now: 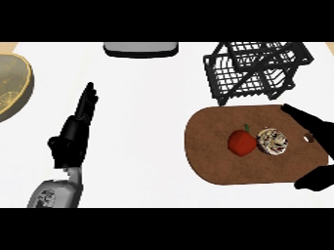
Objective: Pick the cupcake from the cutting board and place it in the tiered basket
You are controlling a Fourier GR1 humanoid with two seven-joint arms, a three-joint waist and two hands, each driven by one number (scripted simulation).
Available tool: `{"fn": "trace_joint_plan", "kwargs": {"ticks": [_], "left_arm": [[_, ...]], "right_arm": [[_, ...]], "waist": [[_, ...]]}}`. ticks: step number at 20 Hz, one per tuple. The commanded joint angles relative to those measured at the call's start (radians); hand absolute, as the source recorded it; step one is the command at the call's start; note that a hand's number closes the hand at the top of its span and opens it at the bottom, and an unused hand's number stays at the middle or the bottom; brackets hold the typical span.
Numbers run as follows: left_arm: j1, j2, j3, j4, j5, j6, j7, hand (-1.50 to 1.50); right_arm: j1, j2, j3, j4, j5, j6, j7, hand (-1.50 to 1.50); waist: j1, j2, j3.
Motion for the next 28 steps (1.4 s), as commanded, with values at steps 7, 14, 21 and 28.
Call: {"fn": "trace_joint_plan", "kwargs": {"ticks": [7, 14, 21, 28], "left_arm": [[-0.033, -0.016, 0.03, 0.059, -0.003, -0.008, -0.045, 0.0], [0.005, 0.013, 0.027, -0.041, 0.005, -0.051, 0.021, 0.0], [0.006, 0.018, 0.045, -0.029, 0.005, -0.041, 0.009, 0.0], [-0.025, -0.001, 0.053, -0.011, -0.005, -0.029, 0.029, 0.0]], "right_arm": [[0.031, 0.04, 0.017, -0.012, 0.009, -0.02, -0.004, -1.5], [-0.012, 0.085, 0.017, 0.096, 0.011, -0.1, -0.023, -1.5], [-0.029, 0.09, 0.045, 0.13, 0.116, -0.298, -0.087, 1.5], [0.007, 0.091, 0.045, 0.191, 0.176, -0.462, -0.164, 1.5]], "waist": [[-0.002, 0.0, 0.0], [0.001, 0.0, 0.0], [0.002, 0.0, 0.0], [-0.002, 0.0, 0.0]]}}
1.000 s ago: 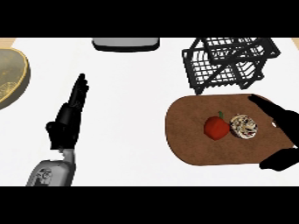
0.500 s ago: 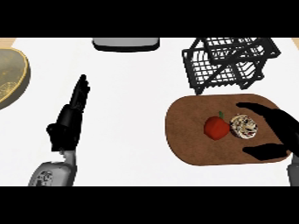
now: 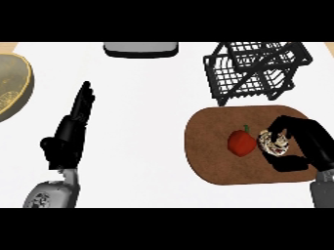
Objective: Pick the cupcake from the cutting board and place it in the tiered basket
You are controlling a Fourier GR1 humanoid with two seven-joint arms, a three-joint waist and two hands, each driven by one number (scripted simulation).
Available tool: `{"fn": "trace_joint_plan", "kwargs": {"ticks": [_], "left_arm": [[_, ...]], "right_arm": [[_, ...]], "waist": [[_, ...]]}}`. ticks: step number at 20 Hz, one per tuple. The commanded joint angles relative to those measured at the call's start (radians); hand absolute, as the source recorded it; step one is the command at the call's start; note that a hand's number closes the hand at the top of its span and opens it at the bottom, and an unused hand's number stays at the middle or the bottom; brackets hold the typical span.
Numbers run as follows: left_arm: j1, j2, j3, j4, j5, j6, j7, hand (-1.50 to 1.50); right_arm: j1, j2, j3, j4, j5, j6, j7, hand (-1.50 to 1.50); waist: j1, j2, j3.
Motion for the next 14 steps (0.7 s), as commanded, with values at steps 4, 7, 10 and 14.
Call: {"fn": "trace_joint_plan", "kwargs": {"ticks": [4, 7, 10, 14], "left_arm": [[-0.001, -0.017, -0.011, 0.028, -0.019, 0.015, -0.035, 0.0], [-0.002, -0.01, -0.023, 0.02, -0.012, -0.009, -0.003, 0.0], [0.0, -0.039, -0.033, 0.032, -0.036, 0.036, -0.015, 0.0], [-0.02, 0.018, 0.024, 0.017, 0.016, -0.025, -0.006, 0.0]], "right_arm": [[-0.047, 0.067, 0.202, -0.008, 0.296, 0.017, 0.277, 1.5], [-0.065, 0.078, 0.343, 0.006, 0.457, 0.17, 0.43, 1.5], [-0.192, 0.183, 0.385, -0.045, 0.502, 0.326, 0.602, 1.5], [-0.268, 0.243, 0.427, -0.095, 0.494, 0.38, 0.767, 1.5]], "waist": [[0.013, 0.005, 0.001], [0.039, 0.005, -0.004], [0.014, 0.0, 0.001], [0.007, 0.001, 0.003]]}}
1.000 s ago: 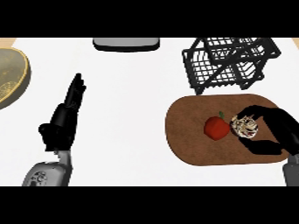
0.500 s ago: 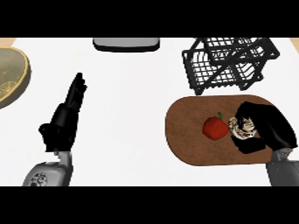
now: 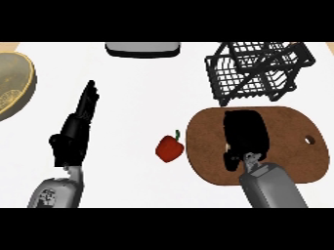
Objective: Pick the cupcake from the cutting board and place it in the tiered basket
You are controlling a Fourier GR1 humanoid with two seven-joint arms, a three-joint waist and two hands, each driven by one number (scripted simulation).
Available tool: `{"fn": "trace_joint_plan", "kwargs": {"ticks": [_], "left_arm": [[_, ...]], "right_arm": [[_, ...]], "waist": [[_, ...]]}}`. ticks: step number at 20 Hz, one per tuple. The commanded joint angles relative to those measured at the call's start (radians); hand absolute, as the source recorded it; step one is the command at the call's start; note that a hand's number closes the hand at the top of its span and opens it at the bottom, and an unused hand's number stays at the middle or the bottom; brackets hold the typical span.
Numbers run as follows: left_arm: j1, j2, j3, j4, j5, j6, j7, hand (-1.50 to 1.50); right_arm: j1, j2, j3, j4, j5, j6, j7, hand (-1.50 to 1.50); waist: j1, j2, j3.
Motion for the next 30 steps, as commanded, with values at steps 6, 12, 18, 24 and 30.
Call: {"fn": "trace_joint_plan", "kwargs": {"ticks": [6, 12, 18, 24, 30], "left_arm": [[0.02, -0.016, -0.009, 0.019, -0.02, 0.02, -0.034, 0.0], [0.025, -0.005, 0.0, -0.01, -0.003, 0.002, 0.007, 0.0], [0.019, -0.008, -0.016, -0.029, -0.016, 0.012, 0.01, 0.0], [0.027, -0.006, -0.016, -0.029, -0.001, -0.002, 0.013, 0.0], [-0.03, -0.003, 0.011, 0.032, -0.002, 0.005, -0.003, 0.0]], "right_arm": [[-0.152, 0.058, 0.057, -0.342, -0.011, 0.261, 0.29, 1.5], [-0.4, 0.058, -0.082, -0.466, -0.137, 0.488, 0.415, 1.5], [-0.653, 0.058, -0.281, -0.364, -0.202, 0.559, 0.447, 1.5], [-0.671, 0.059, -0.439, -0.273, -0.345, 0.348, 0.432, 1.5], [-0.831, -0.019, -0.49, -0.082, -0.324, 0.339, 0.383, 1.5]], "waist": [[-0.019, -0.002, 0.004], [-0.01, -0.002, 0.005], [-0.003, 0.0, 0.004], [0.003, 0.003, 0.005], [-0.005, 0.004, 0.005]]}}
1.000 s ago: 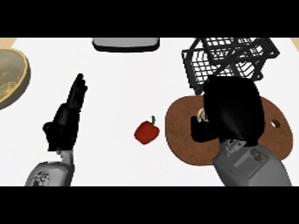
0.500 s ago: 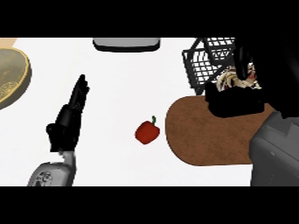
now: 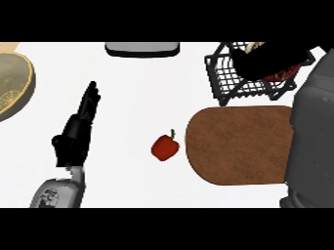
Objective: Pick the cupcake from the cutting board and place it in the tiered basket
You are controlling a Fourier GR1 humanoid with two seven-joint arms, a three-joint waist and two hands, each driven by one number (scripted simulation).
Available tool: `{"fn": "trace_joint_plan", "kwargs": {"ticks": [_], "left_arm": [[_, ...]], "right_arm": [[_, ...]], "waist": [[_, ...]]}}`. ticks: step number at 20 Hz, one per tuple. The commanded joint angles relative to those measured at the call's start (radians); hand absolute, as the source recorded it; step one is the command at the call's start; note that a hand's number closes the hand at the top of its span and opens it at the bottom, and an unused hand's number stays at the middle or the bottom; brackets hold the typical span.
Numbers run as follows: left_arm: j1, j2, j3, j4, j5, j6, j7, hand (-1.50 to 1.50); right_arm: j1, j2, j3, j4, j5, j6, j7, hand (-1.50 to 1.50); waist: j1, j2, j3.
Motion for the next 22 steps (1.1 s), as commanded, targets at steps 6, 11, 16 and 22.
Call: {"fn": "trace_joint_plan", "kwargs": {"ticks": [6, 11, 16, 22], "left_arm": [[0.058, -0.021, -0.025, -0.035, -0.012, 0.014, -0.019, 0.0], [-0.029, -0.003, 0.004, 0.027, -0.001, -0.007, -0.01, 0.0], [0.003, 0.038, 0.043, 0.021, 0.037, -0.042, -0.04, 0.0], [-0.001, -0.004, -0.004, -0.009, 0.004, -0.007, -0.012, 0.0]], "right_arm": [[-0.027, -0.14, 0.009, 0.298, 0.06, -0.24, -0.118, 1.5], [-0.034, -0.238, 0.005, 0.446, 0.069, -0.324, -0.239, 1.5], [-0.04, -0.248, 0.003, 0.595, 0.087, -0.422, -0.278, 1.5], [-0.08, -0.185, -0.193, 0.658, -0.045, -0.521, -0.19, -1.5]], "waist": [[0.008, 0.003, 0.0], [0.002, 0.004, 0.0], [0.006, 0.005, 0.0], [0.01, 0.005, 0.0]]}}
